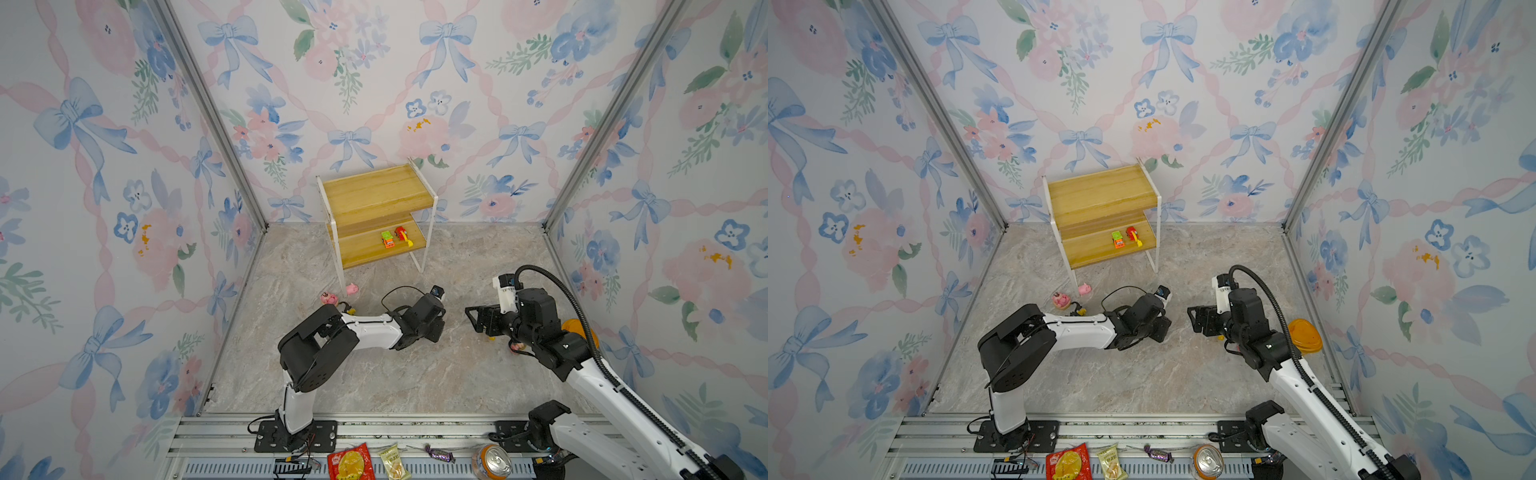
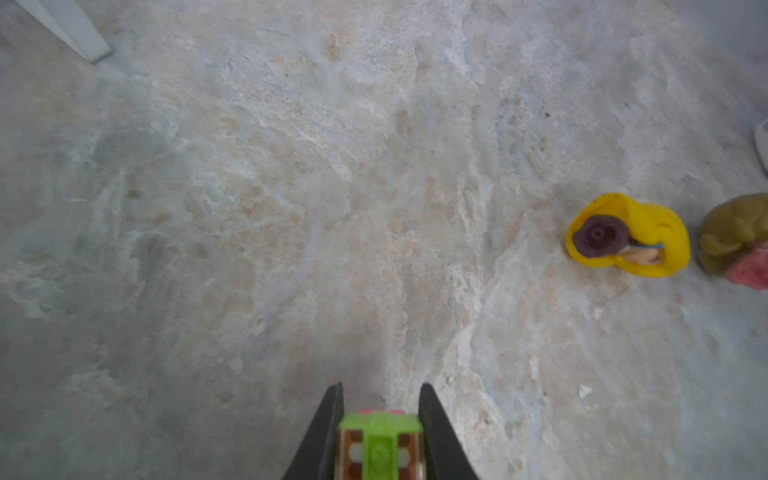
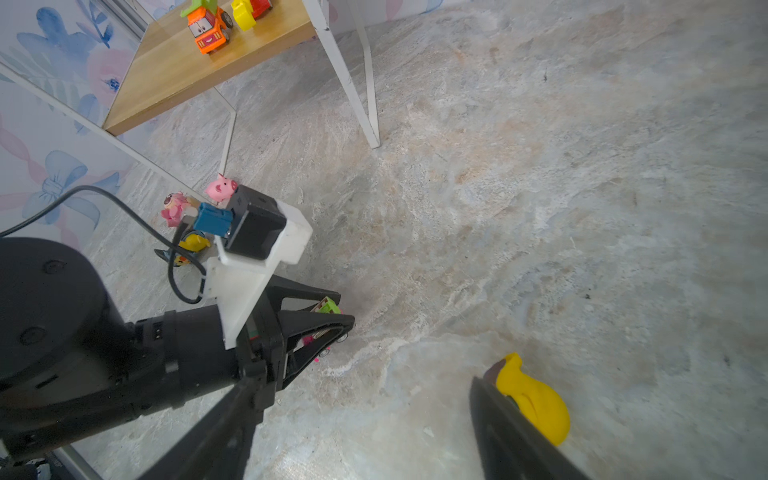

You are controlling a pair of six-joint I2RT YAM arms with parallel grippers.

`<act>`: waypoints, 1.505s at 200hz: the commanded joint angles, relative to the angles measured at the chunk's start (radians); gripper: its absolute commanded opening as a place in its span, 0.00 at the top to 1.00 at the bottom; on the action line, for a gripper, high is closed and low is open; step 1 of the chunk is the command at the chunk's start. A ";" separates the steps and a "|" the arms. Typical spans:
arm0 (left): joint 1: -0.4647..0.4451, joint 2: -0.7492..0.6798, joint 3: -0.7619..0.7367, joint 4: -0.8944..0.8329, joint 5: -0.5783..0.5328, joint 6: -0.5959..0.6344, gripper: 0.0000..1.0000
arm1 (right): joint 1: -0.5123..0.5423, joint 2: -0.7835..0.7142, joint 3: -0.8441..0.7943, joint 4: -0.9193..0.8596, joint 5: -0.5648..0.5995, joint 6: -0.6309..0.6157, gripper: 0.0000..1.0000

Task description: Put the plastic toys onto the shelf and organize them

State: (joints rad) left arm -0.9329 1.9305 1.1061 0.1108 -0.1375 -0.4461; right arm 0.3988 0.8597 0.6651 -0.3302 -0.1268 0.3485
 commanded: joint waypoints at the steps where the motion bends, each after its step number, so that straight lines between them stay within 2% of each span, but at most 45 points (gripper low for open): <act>1: 0.008 0.046 0.070 -0.105 -0.124 -0.116 0.76 | -0.009 -0.021 -0.020 0.023 0.049 -0.002 0.18; 37: 0.017 0.087 0.119 -0.120 -0.212 -0.184 0.75 | -0.010 -0.036 -0.041 0.034 0.110 0.013 0.19; 100: 0.014 0.128 0.160 -0.128 -0.286 -0.260 0.74 | -0.008 -0.077 -0.049 0.020 0.180 0.028 0.19; 116: 0.009 0.134 0.162 -0.129 -0.305 -0.267 0.69 | -0.009 -0.085 -0.042 0.007 0.195 0.023 0.19; 153: -0.004 0.105 0.174 -0.126 -0.326 -0.267 0.43 | -0.008 -0.099 -0.026 -0.014 0.204 0.018 0.19; 191: -0.007 -0.015 0.179 -0.111 -0.237 -0.175 0.21 | -0.008 -0.092 0.019 -0.044 0.219 0.010 0.19; 232: 0.045 -0.242 -0.035 0.015 -0.038 -0.132 0.12 | 0.025 -0.056 0.049 -0.038 0.270 0.027 0.19; 272: 0.107 -0.493 -0.262 0.026 0.051 -0.089 0.08 | 0.234 0.044 0.076 0.011 0.459 0.061 0.18; 301: 0.163 -0.670 -0.392 -0.041 0.067 -0.090 0.05 | 0.385 0.195 0.058 0.133 0.562 0.180 0.16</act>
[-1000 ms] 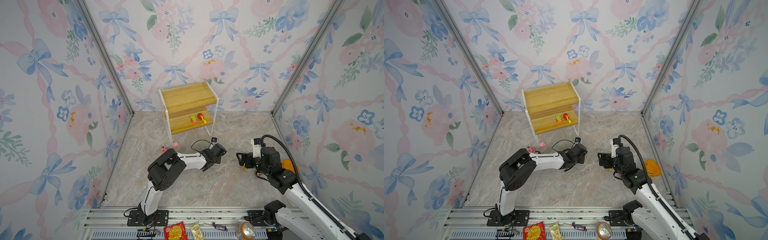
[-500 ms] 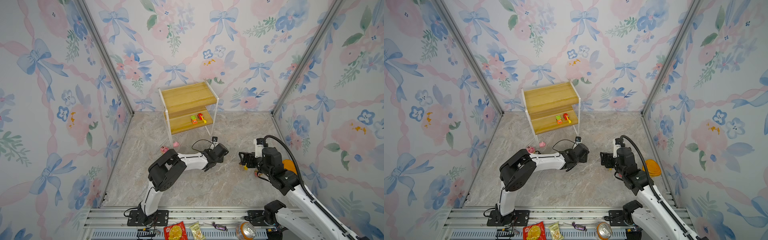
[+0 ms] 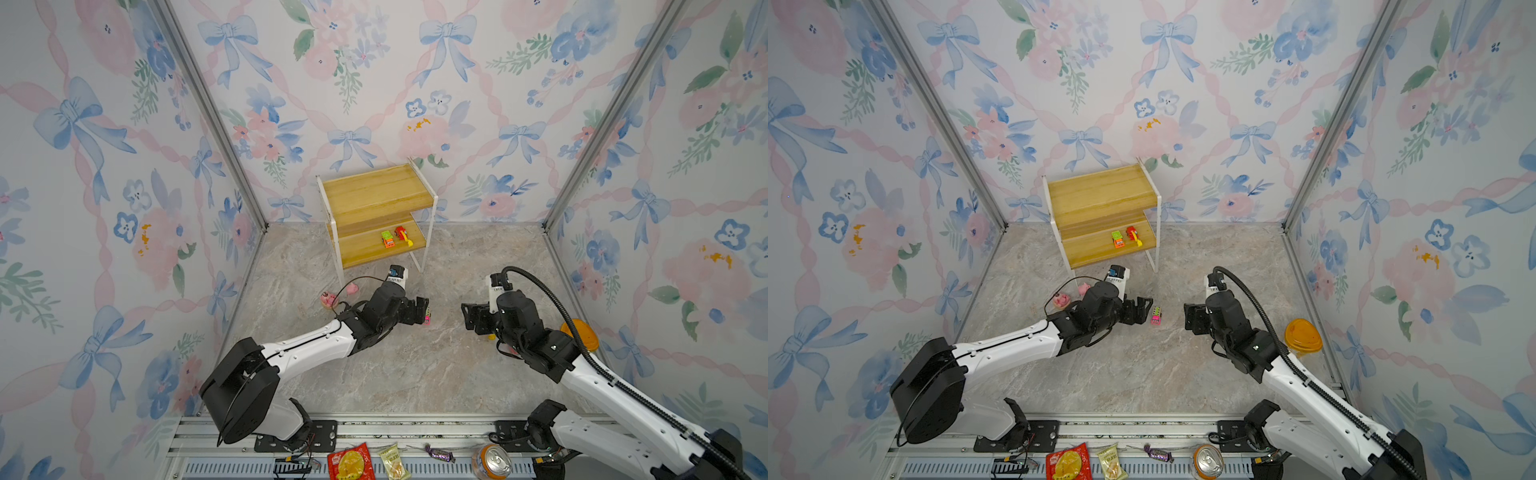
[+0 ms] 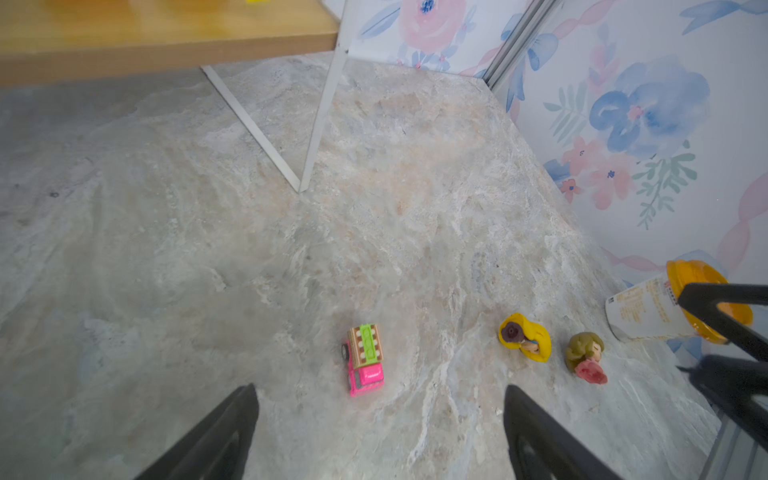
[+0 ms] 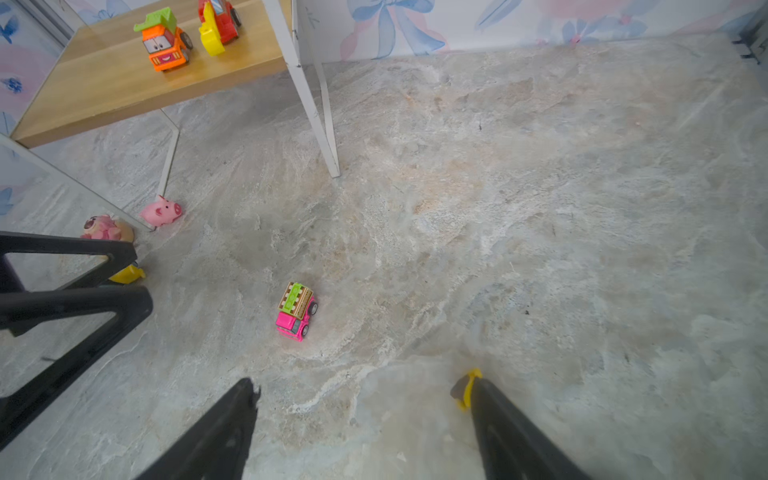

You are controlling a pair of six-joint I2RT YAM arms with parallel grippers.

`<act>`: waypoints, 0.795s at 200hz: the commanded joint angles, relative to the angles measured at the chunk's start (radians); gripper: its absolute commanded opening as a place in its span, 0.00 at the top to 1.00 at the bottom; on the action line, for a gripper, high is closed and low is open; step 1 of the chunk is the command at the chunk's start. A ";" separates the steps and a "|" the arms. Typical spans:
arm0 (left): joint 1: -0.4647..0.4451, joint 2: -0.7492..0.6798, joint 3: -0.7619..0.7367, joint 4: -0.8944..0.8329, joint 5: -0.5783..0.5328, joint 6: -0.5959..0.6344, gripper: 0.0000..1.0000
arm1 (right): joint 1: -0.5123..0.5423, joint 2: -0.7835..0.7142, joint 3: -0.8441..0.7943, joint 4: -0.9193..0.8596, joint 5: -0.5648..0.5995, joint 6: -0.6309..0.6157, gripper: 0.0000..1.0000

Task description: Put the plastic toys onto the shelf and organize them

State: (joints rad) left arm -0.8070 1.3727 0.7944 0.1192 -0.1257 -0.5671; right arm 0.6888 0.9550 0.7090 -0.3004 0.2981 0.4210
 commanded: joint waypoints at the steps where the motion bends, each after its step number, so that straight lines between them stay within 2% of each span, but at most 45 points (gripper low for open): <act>1: 0.040 -0.117 -0.084 -0.050 0.056 0.030 0.05 | 0.101 0.108 0.013 0.107 0.141 0.111 0.16; 36: 0.100 -0.292 -0.206 -0.106 0.074 0.018 0.02 | 0.250 0.360 -0.005 0.336 0.294 0.307 0.14; 58: 0.122 -0.347 -0.249 -0.113 0.074 0.012 0.02 | 0.314 0.523 0.018 0.459 0.408 0.354 0.14; 98: 0.130 -0.353 -0.273 -0.103 0.057 -0.022 0.02 | 0.326 0.734 0.067 0.597 0.480 0.384 0.15; 118: 0.131 -0.360 -0.288 -0.087 0.068 -0.034 0.02 | 0.330 0.793 0.113 0.601 0.492 0.343 0.16; 159: 0.133 -0.393 -0.311 -0.064 0.055 -0.047 0.02 | 0.310 0.866 0.118 0.630 0.505 0.362 0.18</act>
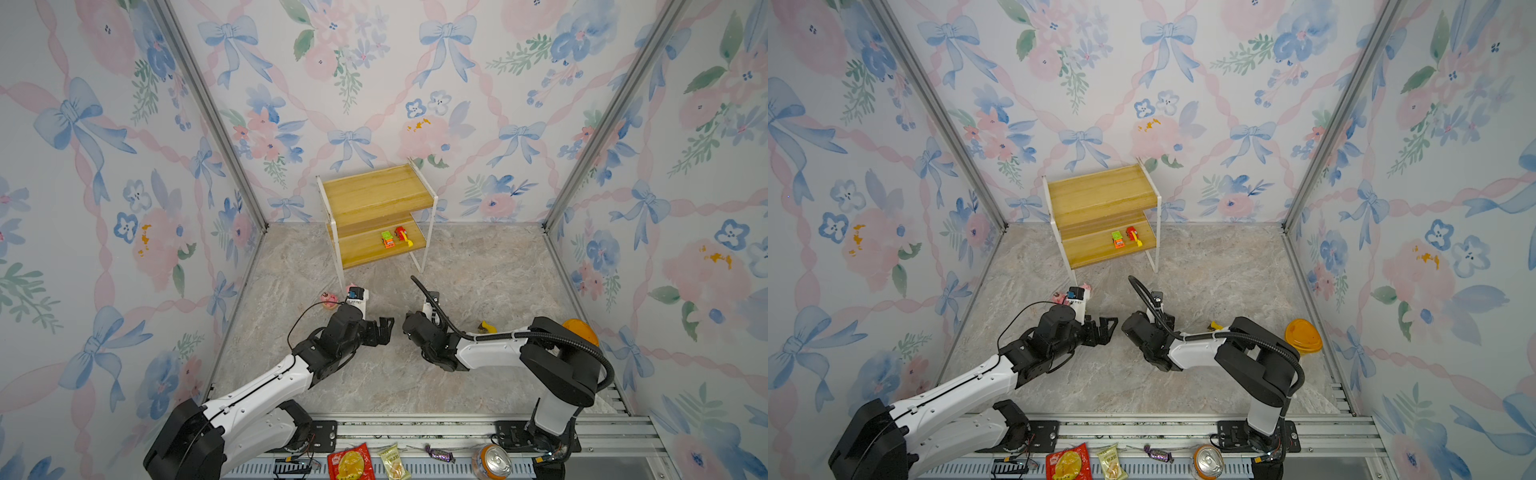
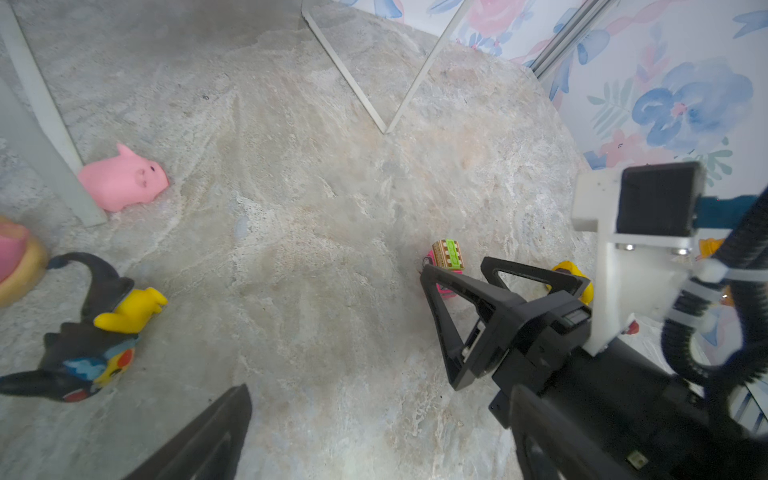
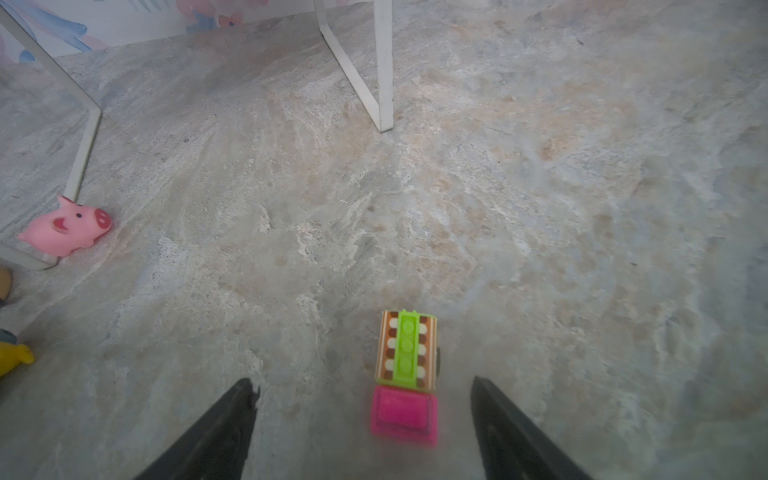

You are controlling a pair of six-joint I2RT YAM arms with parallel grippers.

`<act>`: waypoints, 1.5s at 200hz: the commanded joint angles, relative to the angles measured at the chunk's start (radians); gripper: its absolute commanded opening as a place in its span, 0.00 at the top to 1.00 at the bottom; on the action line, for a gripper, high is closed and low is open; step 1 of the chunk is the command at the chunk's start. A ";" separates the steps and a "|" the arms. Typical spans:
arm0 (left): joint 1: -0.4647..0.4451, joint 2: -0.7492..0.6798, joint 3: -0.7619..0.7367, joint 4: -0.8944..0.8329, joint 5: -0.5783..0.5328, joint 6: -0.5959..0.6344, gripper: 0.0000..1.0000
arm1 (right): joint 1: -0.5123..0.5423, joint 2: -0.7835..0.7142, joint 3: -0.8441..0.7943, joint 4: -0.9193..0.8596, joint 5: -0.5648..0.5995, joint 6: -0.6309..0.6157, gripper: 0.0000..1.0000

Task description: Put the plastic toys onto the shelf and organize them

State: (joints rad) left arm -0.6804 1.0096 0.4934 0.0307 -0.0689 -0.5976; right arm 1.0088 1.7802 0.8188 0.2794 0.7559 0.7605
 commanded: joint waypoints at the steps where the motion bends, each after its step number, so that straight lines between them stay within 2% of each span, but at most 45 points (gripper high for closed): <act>1: 0.007 -0.031 -0.010 0.024 -0.002 -0.017 0.02 | -0.010 0.042 0.007 0.052 0.048 0.022 0.19; 58: 0.017 -0.039 -0.018 0.042 -0.004 -0.019 0.02 | -0.016 0.087 -0.025 0.124 0.060 0.002 0.30; 104: 0.024 -0.037 -0.021 0.055 0.003 -0.021 0.02 | -0.029 0.102 -0.061 0.182 0.049 -0.023 0.48; 133: 0.025 -0.033 -0.023 0.059 0.006 -0.025 0.03 | -0.045 0.119 -0.069 0.210 0.009 -0.033 0.51; 182: 0.025 -0.056 -0.040 0.060 0.007 -0.034 0.03 | -0.049 0.102 -0.073 0.213 0.021 -0.089 0.62; 210: 0.025 -0.060 -0.038 0.064 0.008 -0.033 0.03 | -0.071 0.086 -0.073 0.217 -0.045 -0.129 0.67; 267: 0.025 -0.076 -0.041 0.070 0.006 -0.036 0.03 | -0.110 -0.058 -0.123 0.192 -0.216 -0.333 0.70; 300: 0.027 -0.075 -0.032 0.067 0.008 -0.029 0.03 | -0.139 -0.166 -0.148 0.169 -0.384 -0.418 0.73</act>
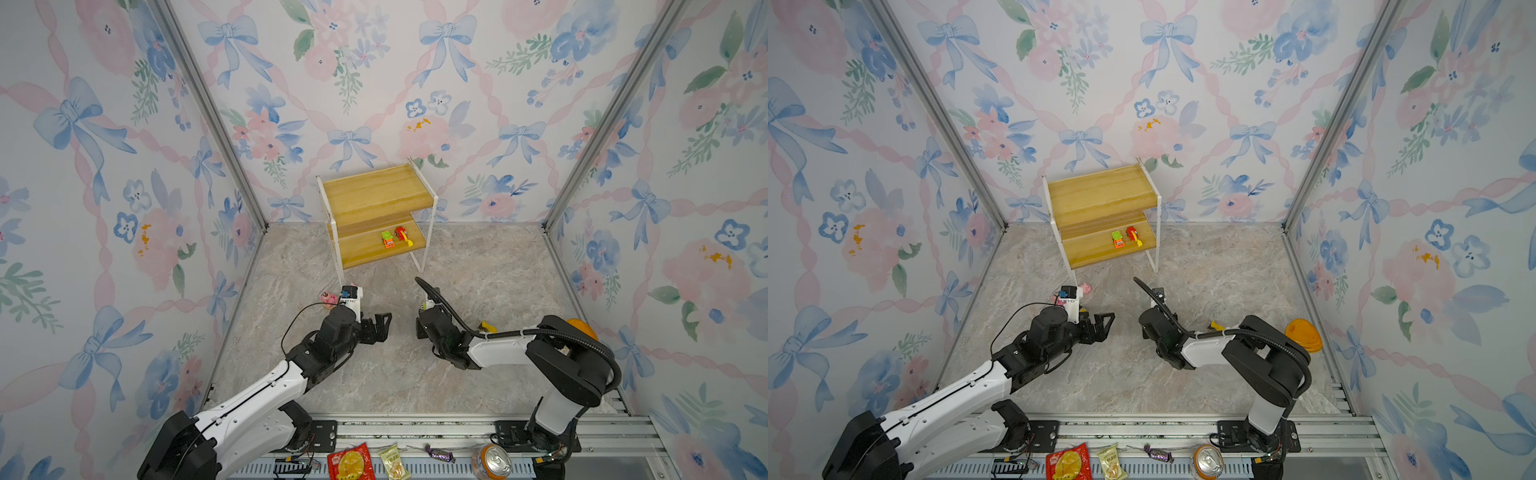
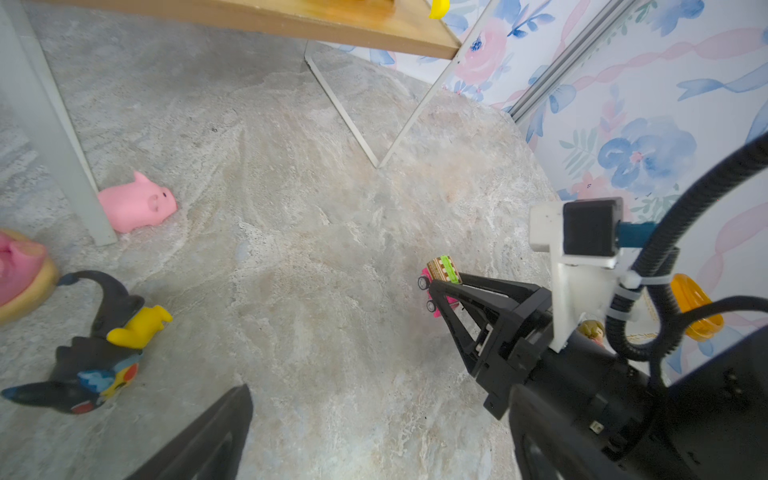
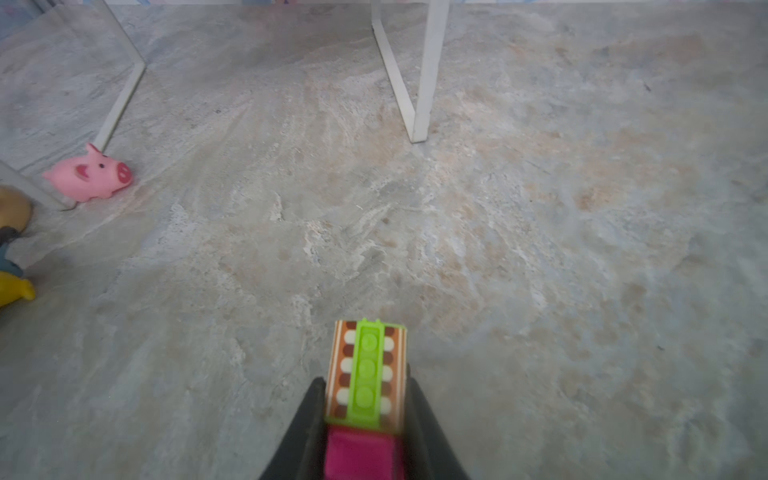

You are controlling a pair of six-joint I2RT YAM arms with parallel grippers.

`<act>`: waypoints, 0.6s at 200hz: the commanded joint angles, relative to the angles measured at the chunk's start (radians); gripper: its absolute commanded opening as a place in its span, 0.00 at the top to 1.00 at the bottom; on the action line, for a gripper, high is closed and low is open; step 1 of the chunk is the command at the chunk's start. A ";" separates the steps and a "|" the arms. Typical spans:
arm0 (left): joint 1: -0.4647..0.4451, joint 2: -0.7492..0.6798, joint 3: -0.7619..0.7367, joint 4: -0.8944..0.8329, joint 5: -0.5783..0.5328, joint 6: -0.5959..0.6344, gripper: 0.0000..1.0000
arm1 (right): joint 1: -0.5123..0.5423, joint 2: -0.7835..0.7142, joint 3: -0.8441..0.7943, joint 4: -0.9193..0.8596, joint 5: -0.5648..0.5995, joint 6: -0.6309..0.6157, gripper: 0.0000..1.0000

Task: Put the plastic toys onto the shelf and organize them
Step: 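Carry the pink truck with the right gripper toward the lower shelf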

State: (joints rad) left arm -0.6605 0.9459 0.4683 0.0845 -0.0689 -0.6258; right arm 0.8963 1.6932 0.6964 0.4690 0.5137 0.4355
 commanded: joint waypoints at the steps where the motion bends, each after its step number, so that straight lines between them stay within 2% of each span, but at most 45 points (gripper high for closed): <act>1: 0.006 -0.013 -0.007 0.013 0.008 0.000 0.03 | -0.028 -0.081 -0.026 -0.021 -0.149 -0.095 0.73; 24: 0.007 -0.019 -0.001 -0.003 0.003 -0.001 0.03 | -0.042 -0.131 -0.014 -0.040 -0.274 -0.125 0.73; 46: 0.008 -0.007 0.064 -0.101 0.002 0.018 0.03 | -0.041 -0.158 0.040 -0.095 -0.355 -0.161 0.73; 89: 0.015 -0.077 0.190 -0.297 -0.040 0.083 0.02 | -0.026 -0.168 0.133 -0.123 -0.388 -0.202 0.72; 120: 0.067 -0.095 0.279 -0.414 -0.074 0.157 0.02 | -0.014 -0.132 0.226 -0.127 -0.374 -0.220 0.72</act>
State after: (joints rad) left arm -0.6334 0.8661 0.6903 -0.1932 -0.1005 -0.5533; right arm 0.8715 1.5486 0.8387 0.3573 0.1505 0.2516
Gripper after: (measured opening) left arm 0.979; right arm 0.276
